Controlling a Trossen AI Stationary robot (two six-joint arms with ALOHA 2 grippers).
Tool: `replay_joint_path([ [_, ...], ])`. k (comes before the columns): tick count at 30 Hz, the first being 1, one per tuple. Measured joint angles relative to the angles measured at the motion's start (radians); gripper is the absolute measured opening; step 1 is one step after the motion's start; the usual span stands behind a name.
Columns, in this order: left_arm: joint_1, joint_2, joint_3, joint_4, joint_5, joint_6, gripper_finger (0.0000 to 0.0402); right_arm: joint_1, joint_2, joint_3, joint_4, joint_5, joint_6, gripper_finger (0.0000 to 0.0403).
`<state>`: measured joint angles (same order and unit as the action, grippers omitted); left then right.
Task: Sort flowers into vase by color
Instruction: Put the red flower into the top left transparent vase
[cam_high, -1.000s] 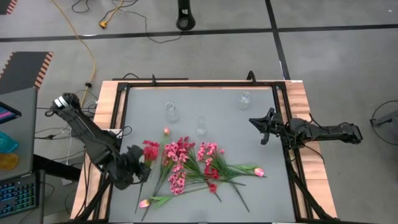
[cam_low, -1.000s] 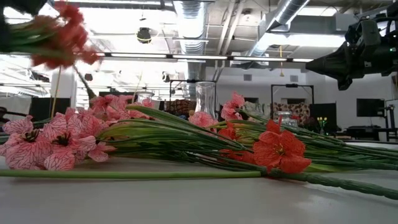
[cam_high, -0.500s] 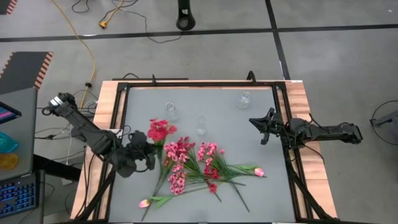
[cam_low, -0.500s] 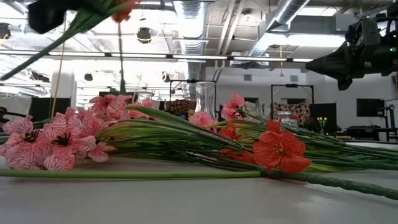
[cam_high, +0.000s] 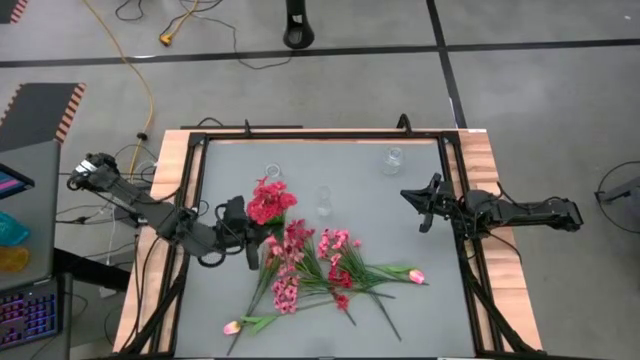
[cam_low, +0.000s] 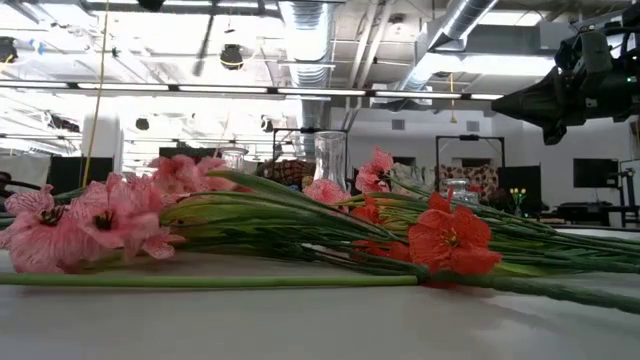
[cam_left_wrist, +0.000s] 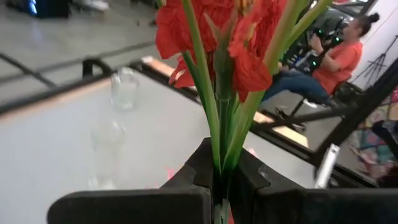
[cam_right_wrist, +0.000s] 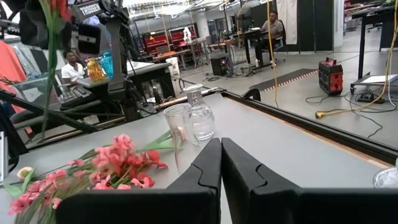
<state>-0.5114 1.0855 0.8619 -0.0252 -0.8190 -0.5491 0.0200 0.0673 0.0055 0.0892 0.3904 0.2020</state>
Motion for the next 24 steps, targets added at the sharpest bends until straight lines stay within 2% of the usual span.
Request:
replay_joint_path([
  [9, 0.202, -0.013, 0.000, 0.070, -0.027, 0.250, 0.0006, 0.000, 0.000, 0.000, 0.000, 0.000, 0.000, 0.0038],
  [16, 0.390, -0.104, 0.000, 0.065, -0.027, 0.420, 0.0006, 0.000, 0.000, 0.000, -0.001, 0.000, 0.000, 0.0038],
  [24, 0.593, -0.187, 0.000, 0.008, -0.027, 0.460, 0.0006, 0.000, 0.000, 0.000, -0.001, 0.001, 0.000, 0.0038],
])
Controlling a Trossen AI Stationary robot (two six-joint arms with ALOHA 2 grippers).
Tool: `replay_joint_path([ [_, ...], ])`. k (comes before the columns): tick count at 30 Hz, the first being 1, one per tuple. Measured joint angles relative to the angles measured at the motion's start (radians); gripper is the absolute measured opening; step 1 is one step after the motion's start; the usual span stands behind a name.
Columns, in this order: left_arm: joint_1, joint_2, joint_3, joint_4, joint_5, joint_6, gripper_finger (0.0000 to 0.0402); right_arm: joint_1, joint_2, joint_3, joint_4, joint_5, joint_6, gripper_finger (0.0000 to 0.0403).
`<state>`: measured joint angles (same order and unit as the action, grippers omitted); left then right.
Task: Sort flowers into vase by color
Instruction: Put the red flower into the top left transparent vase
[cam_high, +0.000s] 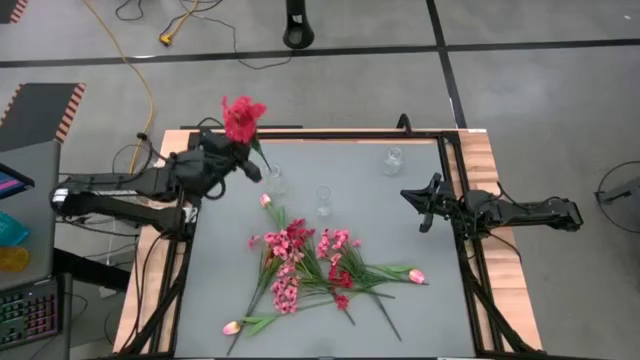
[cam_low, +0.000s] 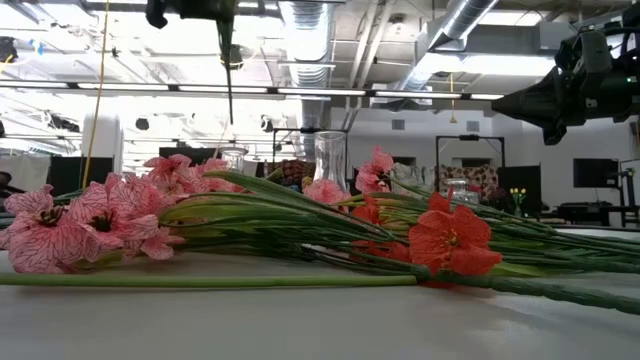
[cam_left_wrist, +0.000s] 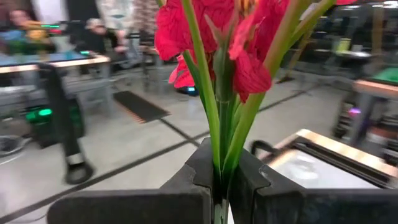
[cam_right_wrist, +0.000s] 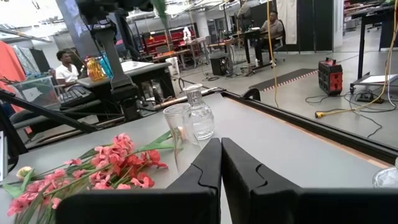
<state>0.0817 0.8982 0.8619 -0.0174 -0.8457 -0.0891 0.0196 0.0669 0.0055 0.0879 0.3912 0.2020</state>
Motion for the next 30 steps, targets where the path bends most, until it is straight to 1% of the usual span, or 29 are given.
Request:
replay_joint_path([
  [2, 0.043, 0.005, 0.000, 0.000, 0.020, 0.000, 0.0006, 0.000, 0.000, 0.000, 0.000, 0.001, 0.000, 0.0038],
  [4, 0.080, 0.021, 0.000, 0.000, 0.062, -0.005, 0.0006, 0.000, 0.000, 0.000, 0.000, 0.001, 0.000, 0.0038],
  [8, 0.115, 0.061, 0.000, -0.003, 0.123, -0.030, 0.0006, 0.000, 0.000, 0.000, 0.000, 0.002, 0.000, 0.0038],
  [12, 0.123, 0.088, 0.000, -0.029, 0.126, -0.029, 0.0006, 0.000, 0.000, 0.000, -0.001, 0.003, 0.000, 0.0038],
  [19, 0.123, 0.134, 0.000, -0.115, 0.123, -0.102, 0.0007, 0.000, 0.000, 0.000, -0.001, 0.003, 0.000, 0.0038],
  [22, 0.123, 0.158, 0.000, -0.126, 0.120, -0.112, 0.0010, -0.001, 0.000, 0.000, -0.001, 0.003, -0.001, 0.0038],
  [26, 0.123, 0.182, 0.000, -0.127, 0.104, -0.114, 0.0024, 0.000, 0.000, 0.000, -0.001, 0.003, 0.000, 0.0038],
  [30, 0.123, 0.183, 0.000, -0.129, 0.103, -0.117, 0.0055, 0.000, 0.000, 0.000, -0.001, 0.003, -0.001, 0.0038],
])
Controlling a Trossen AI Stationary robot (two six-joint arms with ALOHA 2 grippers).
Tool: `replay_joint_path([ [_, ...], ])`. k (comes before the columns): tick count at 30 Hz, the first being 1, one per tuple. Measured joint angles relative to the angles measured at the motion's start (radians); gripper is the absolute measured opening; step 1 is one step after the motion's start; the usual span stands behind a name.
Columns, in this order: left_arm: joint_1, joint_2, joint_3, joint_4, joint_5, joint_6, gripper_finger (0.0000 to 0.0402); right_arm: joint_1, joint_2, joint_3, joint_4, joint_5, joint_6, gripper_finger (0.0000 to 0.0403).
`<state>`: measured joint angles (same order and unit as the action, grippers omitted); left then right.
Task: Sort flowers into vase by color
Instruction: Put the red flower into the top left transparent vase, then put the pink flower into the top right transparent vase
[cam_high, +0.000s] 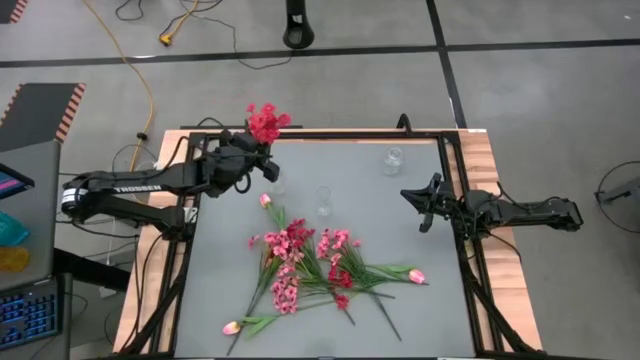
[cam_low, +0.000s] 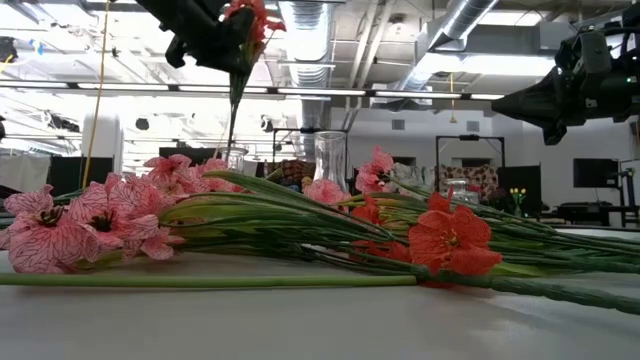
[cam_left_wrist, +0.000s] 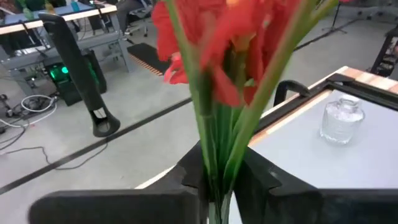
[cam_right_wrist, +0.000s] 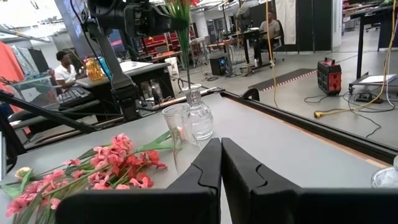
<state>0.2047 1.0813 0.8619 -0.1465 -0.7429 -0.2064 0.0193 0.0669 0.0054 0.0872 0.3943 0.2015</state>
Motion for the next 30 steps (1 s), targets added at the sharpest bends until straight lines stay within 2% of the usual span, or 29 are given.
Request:
replay_joint_path([
  [5, 0.000, -0.012, 0.000, -0.028, 0.017, -0.017, 0.0112, 0.000, 0.000, 0.000, 0.001, 0.000, 0.000, 0.0038],
  [11, -0.012, -0.020, 0.000, -0.147, 0.027, -0.026, 0.0186, 0.000, 0.000, 0.000, 0.004, 0.000, 0.000, 0.0038],
  [15, -0.022, -0.032, 0.000, -0.218, 0.057, -0.026, 0.0221, 0.000, 0.000, 0.000, 0.004, 0.000, 0.000, 0.0038],
  [20, -0.024, -0.074, 0.000, -0.333, 0.150, -0.051, 0.0233, 0.000, 0.000, 0.000, 0.004, 0.000, 0.000, 0.0038],
  [26, -0.024, -0.153, 0.000, -0.510, 0.234, -0.153, 0.0233, 0.000, 0.000, 0.000, 0.003, 0.000, 0.000, 0.0038],
  [30, -0.024, -0.207, 0.000, -0.622, 0.337, -0.249, 0.0233, 0.000, 0.000, 0.005, -0.002, -0.001, -0.024, 0.0047],
])
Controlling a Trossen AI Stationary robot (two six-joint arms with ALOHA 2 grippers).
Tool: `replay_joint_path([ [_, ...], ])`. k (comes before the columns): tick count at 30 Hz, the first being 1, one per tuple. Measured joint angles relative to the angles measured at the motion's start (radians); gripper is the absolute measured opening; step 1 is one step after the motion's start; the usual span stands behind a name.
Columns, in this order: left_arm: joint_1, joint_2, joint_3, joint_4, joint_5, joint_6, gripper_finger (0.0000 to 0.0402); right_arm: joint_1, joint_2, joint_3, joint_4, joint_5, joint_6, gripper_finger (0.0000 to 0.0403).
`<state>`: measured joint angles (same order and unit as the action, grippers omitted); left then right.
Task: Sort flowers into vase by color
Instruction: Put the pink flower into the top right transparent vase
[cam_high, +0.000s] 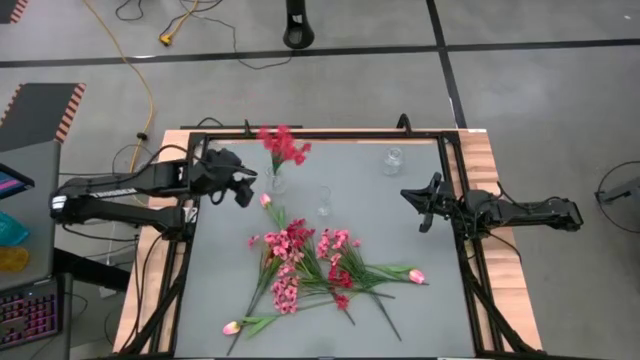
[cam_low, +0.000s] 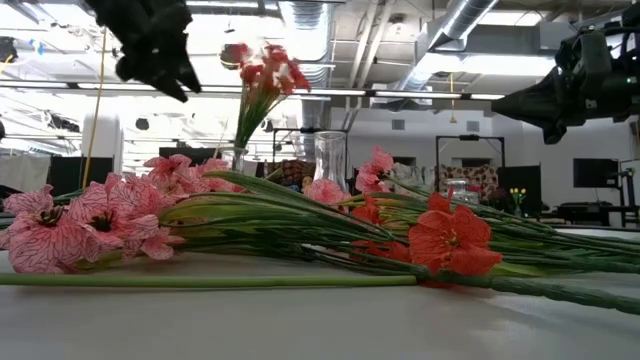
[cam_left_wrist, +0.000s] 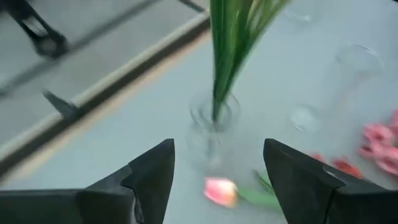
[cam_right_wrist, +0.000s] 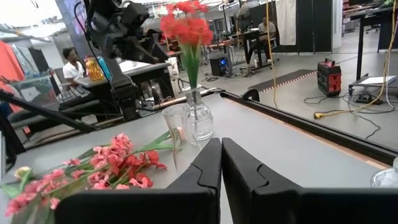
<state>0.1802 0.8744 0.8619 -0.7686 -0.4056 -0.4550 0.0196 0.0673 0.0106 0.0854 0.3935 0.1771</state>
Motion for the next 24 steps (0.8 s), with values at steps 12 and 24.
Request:
replay_joint_path([
  [12, -0.193, -0.017, -0.104, 0.049, 0.083, -0.162, 0.0233, 0.001, 0.000, 0.070, 0.012, -0.196, 0.030, 0.0202],
  [24, -0.329, -0.005, -0.214, 0.274, -0.018, -0.237, 0.0233, 0.029, 0.169, 0.129, 0.013, -0.347, 0.253, 0.0273],
])
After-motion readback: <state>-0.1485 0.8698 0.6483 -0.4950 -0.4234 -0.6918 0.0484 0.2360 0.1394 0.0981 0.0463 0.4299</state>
